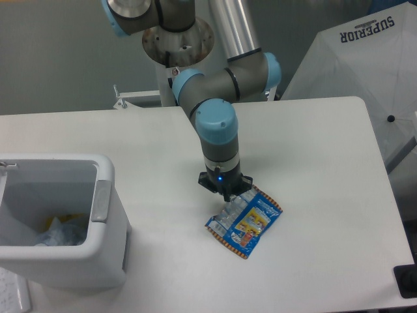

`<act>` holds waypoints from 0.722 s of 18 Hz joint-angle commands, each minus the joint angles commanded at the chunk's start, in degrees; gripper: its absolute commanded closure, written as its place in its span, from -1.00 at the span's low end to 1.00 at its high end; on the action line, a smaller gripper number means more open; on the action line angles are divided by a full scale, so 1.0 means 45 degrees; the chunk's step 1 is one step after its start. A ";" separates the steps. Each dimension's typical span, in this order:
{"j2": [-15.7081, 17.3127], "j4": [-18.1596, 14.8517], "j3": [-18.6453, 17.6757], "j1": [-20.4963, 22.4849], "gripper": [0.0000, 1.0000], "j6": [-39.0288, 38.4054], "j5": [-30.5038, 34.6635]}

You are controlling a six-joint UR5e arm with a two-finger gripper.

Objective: Place the trash in the trash can
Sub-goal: 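Lower the gripper and pinch the corner of the snack wrapper, then lift the wrapper and carry it over the trash bin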

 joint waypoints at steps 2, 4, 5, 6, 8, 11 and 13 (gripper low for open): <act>0.0274 0.0000 0.0800 0.0234 1.00 -0.0879 -0.1194; 0.0451 0.0000 0.1601 0.0314 1.00 -0.1894 -0.1918; 0.0567 0.0000 0.1972 0.0314 1.00 -0.2460 -0.2212; 0.0781 0.0000 0.2286 0.0314 1.00 -0.3065 -0.2505; 0.1230 0.0020 0.2736 0.0275 1.00 -0.4528 -0.3246; 0.1895 0.0059 0.3322 0.0177 1.00 -0.6250 -0.4087; 0.2362 0.0097 0.3576 -0.0095 1.00 -0.6721 -0.4420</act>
